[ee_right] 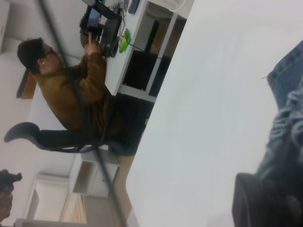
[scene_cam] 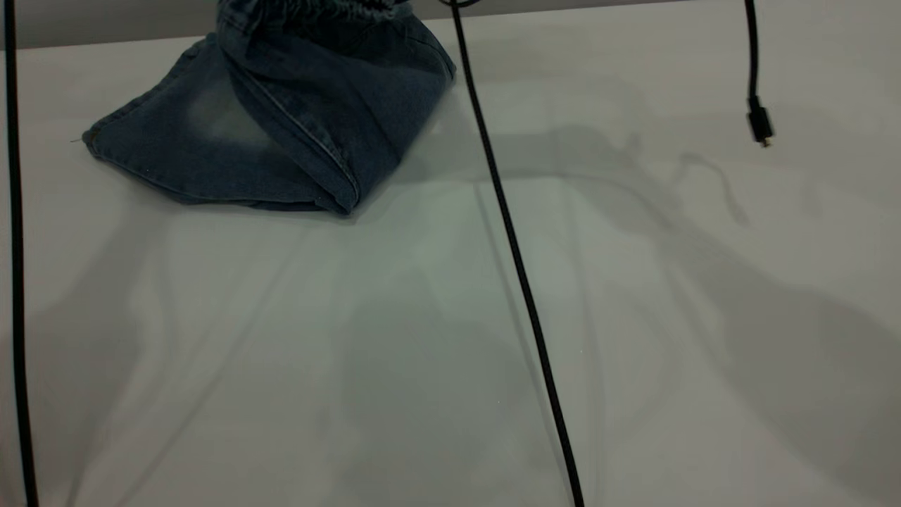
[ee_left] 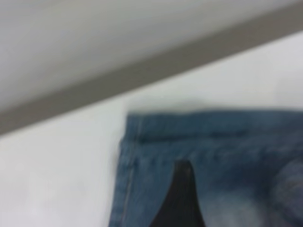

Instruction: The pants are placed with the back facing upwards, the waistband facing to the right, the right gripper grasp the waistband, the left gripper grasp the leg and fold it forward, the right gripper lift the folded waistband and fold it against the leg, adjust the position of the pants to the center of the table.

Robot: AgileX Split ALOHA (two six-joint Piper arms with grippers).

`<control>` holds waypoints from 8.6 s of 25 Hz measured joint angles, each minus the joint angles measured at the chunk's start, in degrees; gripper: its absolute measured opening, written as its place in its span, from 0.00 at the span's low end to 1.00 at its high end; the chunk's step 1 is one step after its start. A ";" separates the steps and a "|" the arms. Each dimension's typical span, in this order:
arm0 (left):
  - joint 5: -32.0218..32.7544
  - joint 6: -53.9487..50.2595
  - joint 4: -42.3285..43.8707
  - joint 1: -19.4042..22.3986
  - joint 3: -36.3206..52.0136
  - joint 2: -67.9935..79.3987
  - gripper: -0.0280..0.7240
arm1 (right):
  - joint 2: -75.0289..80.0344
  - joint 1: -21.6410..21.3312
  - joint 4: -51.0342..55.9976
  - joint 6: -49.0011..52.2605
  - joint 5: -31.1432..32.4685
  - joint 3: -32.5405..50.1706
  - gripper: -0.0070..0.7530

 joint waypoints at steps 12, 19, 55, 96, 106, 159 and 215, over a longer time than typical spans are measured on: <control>-0.17 0.47 -1.79 -2.55 -3.24 -0.02 0.81 | 3.06 4.33 4.32 -4.08 -5.99 0.00 0.07; -0.18 0.62 -1.81 -2.55 -3.24 -0.02 0.81 | 3.06 5.19 6.58 -4.08 -6.35 0.00 0.54; -0.51 23.24 -0.96 -3.53 20.75 0.18 0.81 | -42.81 -14.61 -77.18 31.56 12.83 -0.04 0.76; 0.08 13.96 -6.78 -19.93 29.94 7.50 0.70 | -45.65 -14.61 -77.30 31.60 13.67 -0.04 0.76; -0.24 13.12 -3.05 -20.12 24.49 -1.29 0.70 | -45.65 -14.61 -77.31 31.60 13.22 -0.04 0.76; -0.28 -10.01 8.66 -20.08 105.14 -116.96 0.70 | -129.63 -14.54 -63.95 24.02 6.12 81.92 0.76; -8.14 -2.09 -3.28 3.70 118.70 -132.62 0.70 | -144.99 -21.14 -79.11 36.57 6.74 87.23 0.76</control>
